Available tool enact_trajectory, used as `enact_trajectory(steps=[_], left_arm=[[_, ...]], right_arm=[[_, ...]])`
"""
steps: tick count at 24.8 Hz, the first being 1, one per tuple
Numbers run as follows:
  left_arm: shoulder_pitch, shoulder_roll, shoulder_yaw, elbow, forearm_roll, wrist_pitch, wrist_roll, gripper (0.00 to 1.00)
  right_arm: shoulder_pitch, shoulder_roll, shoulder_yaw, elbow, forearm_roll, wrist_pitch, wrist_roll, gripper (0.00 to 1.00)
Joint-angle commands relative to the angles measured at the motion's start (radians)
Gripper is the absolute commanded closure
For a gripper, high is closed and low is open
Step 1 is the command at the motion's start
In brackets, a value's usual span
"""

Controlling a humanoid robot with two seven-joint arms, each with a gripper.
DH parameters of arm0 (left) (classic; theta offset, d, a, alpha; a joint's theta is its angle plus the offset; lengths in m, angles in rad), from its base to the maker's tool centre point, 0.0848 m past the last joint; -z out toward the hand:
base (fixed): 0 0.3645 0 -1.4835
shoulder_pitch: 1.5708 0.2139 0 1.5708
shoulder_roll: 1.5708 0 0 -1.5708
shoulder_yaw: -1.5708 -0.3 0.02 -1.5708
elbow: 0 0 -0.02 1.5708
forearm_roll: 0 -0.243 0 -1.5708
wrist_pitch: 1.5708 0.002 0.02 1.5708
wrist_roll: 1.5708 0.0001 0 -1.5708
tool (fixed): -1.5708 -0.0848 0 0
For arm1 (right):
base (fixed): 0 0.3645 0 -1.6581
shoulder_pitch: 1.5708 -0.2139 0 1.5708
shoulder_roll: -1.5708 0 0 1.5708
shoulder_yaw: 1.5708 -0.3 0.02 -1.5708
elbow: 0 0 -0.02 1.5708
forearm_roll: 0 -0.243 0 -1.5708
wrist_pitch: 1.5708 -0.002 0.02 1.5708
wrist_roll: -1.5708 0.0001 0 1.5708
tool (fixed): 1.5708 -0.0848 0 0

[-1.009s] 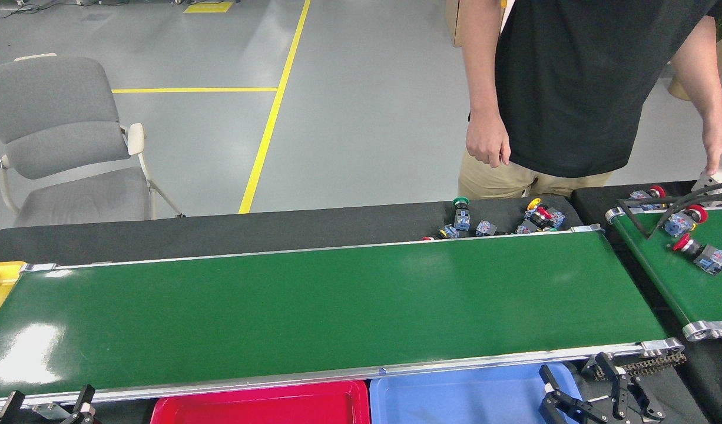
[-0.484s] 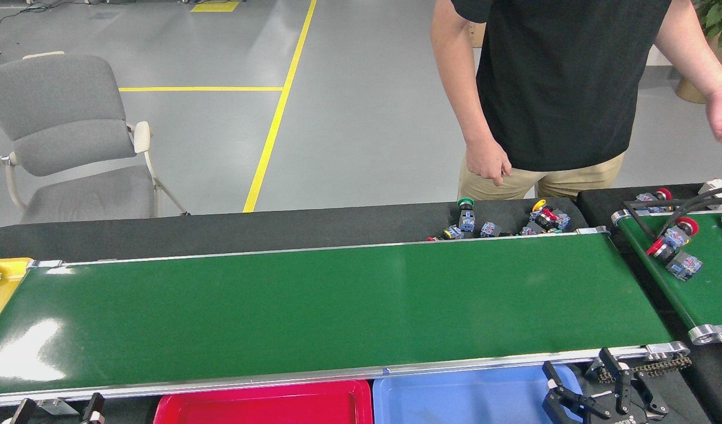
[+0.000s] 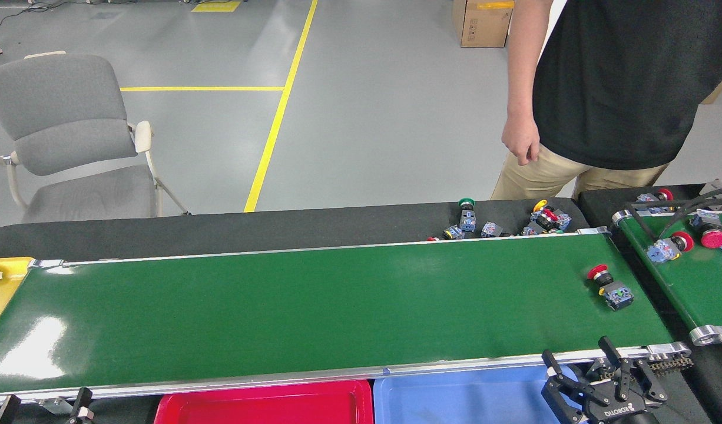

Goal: Pick switch part from conveyor to tray

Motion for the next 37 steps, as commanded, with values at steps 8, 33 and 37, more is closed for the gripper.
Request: enact_trajectory(steps=[8, 33, 37], left_arm=[[0.026, 0.002, -0.003, -0.025, 0.001, -0.034, -0.059, 0.0], [0.018, -0.008, -0.006, -0.022, -0.008, -0.026, -0.06, 0.0], [0.015, -0.009, -0.008, -0.022, -0.008, -0.026, -0.06, 0.0]], right_arm=[[-0.178, -0.046, -0.067, 0.192, -0.038, 0.011, 0.077, 0.0], [-0.307, -0.055, 0.005, 0.322, -0.034, 0.032, 0.149, 0.0], [-0.333, -0.055, 0.065, 0.324, -0.032, 0.034, 0.181, 0.0]])
